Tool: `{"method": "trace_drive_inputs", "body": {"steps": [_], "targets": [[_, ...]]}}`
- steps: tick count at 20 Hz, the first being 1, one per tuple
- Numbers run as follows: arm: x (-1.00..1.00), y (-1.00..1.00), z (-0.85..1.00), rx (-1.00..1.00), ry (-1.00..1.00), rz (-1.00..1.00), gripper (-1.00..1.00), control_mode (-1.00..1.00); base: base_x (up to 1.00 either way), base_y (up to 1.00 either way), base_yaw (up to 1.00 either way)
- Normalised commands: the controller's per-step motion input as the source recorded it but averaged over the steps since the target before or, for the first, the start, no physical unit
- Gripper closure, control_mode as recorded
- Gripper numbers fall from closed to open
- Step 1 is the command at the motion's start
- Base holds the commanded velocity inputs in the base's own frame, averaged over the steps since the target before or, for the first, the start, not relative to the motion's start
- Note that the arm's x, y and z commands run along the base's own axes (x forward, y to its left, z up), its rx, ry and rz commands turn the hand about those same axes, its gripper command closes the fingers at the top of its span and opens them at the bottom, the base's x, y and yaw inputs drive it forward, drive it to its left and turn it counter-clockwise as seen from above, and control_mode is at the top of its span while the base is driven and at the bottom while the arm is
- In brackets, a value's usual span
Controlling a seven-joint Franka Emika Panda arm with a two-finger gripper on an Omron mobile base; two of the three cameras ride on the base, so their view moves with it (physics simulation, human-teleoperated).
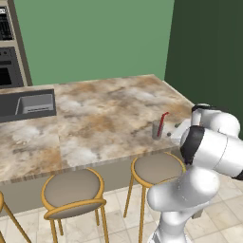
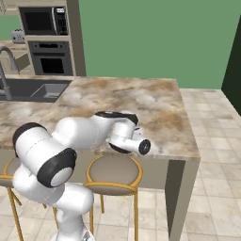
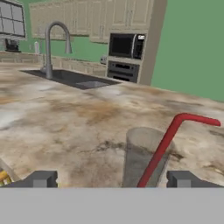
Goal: Take a straw from the drawer in front and place it inside the glass cup on the dining counter.
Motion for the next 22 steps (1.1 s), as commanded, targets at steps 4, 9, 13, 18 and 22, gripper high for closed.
{"method": "trace_drive_inputs", "body": {"steps": [4,9,13,18,22], "targets": [[-0.68,0.0,0.82,-0.12,0.12,0.0,-1.0,-1.0,0.0,0.0,0.0],[-0.45,0.05,1.0,-0.13,0.15,0.0,-1.0,-1.0,0.0,0.0,0.0],[-0.38,0.16,1.0,-0.15,0.18,0.0,-1.0,-1.0,0.0,0.0,0.0],[-0.08,0.37,0.99,-0.16,0.27,0.0,-1.0,-1.0,0.0,0.0,0.0],[0.0,0.65,0.58,-0.15,0.36,0.0,-1.0,-1.0,0.0,0.0,0.0]]}}
